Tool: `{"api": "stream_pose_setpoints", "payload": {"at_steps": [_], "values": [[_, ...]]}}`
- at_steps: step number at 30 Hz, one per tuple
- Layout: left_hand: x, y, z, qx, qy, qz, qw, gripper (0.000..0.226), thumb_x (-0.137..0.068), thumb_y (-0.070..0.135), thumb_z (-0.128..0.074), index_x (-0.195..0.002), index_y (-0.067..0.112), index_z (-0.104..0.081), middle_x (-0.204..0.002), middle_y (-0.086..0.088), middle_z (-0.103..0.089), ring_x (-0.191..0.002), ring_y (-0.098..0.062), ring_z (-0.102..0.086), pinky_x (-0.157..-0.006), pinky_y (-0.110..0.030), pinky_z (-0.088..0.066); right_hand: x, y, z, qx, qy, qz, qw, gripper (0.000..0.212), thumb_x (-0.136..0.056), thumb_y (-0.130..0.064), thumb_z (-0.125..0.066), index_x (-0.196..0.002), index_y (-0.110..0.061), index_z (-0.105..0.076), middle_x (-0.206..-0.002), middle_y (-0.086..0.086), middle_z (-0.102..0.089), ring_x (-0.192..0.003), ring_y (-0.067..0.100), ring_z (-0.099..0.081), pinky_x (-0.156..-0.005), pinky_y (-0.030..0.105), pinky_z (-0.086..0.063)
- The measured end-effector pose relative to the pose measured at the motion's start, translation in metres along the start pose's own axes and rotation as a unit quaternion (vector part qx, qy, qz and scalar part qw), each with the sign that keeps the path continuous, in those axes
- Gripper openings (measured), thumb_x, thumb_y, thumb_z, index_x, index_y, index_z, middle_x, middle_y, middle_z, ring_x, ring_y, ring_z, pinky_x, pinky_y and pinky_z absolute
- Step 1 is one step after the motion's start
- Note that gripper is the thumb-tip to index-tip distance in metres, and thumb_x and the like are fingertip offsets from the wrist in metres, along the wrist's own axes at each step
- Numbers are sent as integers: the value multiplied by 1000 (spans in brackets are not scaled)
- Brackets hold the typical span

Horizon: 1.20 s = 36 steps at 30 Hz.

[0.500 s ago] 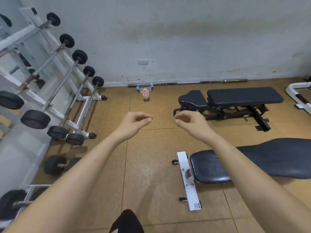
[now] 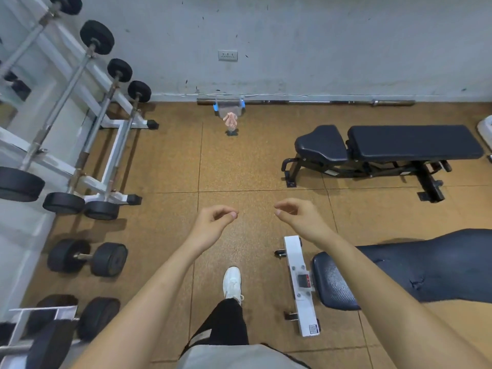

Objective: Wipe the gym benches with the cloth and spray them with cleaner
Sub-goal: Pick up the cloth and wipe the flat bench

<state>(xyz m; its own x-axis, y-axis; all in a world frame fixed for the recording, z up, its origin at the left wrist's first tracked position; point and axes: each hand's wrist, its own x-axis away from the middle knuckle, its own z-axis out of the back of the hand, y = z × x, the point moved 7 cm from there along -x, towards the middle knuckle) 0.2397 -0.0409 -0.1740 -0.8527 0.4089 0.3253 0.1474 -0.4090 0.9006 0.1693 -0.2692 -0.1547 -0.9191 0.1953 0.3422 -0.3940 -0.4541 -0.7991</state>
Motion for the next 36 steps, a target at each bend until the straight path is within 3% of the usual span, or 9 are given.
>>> {"api": "stream_pose_setpoints", "payload": {"at_steps": [2, 5, 14, 18, 21, 25, 28, 30, 36], "values": [[-41, -4, 17, -4, -4, 22, 1000, 13, -96, 12, -66, -94, 19, -76, -93, 6, -76, -84, 2, -66, -89, -26, -50, -40, -7, -1, 4, -3, -22, 1000, 24, -97, -22, -66, -121, -17, -70, -112, -4, -71, -106, 9, -64, -84, 17, -50], [-100, -4, 40, -18, -19, 44, 999, 12, -96, 14, -66, -93, 19, -77, -95, 4, -77, -92, -6, -69, -94, -33, -52, -97, -26, 0, 24, -11, -34, 999, 25, -97, -24, -66, -121, -17, -71, -111, -3, -71, -104, 9, -64, -92, 28, -52], [-266, 5, 79, -70, -66, 89, 991, 13, -95, 22, -68, -87, 28, -77, -100, 11, -77, -102, -10, -70, -99, -38, -53, -272, -30, 10, 16, -36, -102, 994, 21, -96, -24, -67, -115, -16, -71, -102, 4, -71, -94, 13, -64, -82, 26, -49], [-359, 8, 92, -102, -86, 116, 984, 12, -96, 17, -66, -91, 22, -76, -102, 6, -76, -101, -12, -68, -95, -31, -50, -372, -22, 12, -20, -45, -126, 991, 19, -95, -22, -68, -113, -16, -71, -90, 0, -70, -87, 17, -65, -88, 36, -52], [-429, 15, 107, -125, -92, 145, 977, 12, -96, 16, -64, -92, 21, -74, -101, 2, -75, -100, -15, -67, -89, -26, -47, -445, -25, 21, -34, -54, -139, 988, 16, -94, -13, -66, -110, -11, -71, -73, -6, -61, -73, 14, -57, -77, 32, -48], [-523, 29, 138, -111, -88, 170, 975, 15, -97, 13, -62, -93, 19, -75, -101, 4, -75, -98, -10, -66, -89, -24, -45, -539, -59, 35, -12, -76, -117, 990, 16, -85, -27, -60, -69, -28, -59, -65, -8, -49, -68, 13, -51, -70, 34, -43], [-596, 32, 162, -75, -62, 191, 977, 18, -96, 7, -60, -95, 15, -76, -95, 1, -74, -88, -11, -66, -85, -25, -49, -615, -71, 42, 6, -105, -138, 985, 8, -93, -28, -64, -97, -26, -70, -90, -10, -66, -87, 10, -62, -79, 24, -48], [-646, 29, 174, -58, -53, 207, 975, 18, -97, 4, -59, -98, 7, -77, -89, -1, -73, -78, -9, -63, -71, -16, -48, -668, -75, 43, 9, -108, -148, 983, 23, -95, -24, -65, -117, -18, -71, -112, -3, -71, -105, 14, -65, -93, 27, -51], [-824, -5, 195, 8, -49, 248, 968, 17, -98, 5, -59, -94, -2, -74, -67, -2, -66, -54, -3, -59, -62, -18, -46, -839, -62, 35, 12, -86, -183, 979, 23, -97, -25, -64, -117, -16, -72, -116, -2, -70, -104, 13, -63, -95, 31, -51]]}}
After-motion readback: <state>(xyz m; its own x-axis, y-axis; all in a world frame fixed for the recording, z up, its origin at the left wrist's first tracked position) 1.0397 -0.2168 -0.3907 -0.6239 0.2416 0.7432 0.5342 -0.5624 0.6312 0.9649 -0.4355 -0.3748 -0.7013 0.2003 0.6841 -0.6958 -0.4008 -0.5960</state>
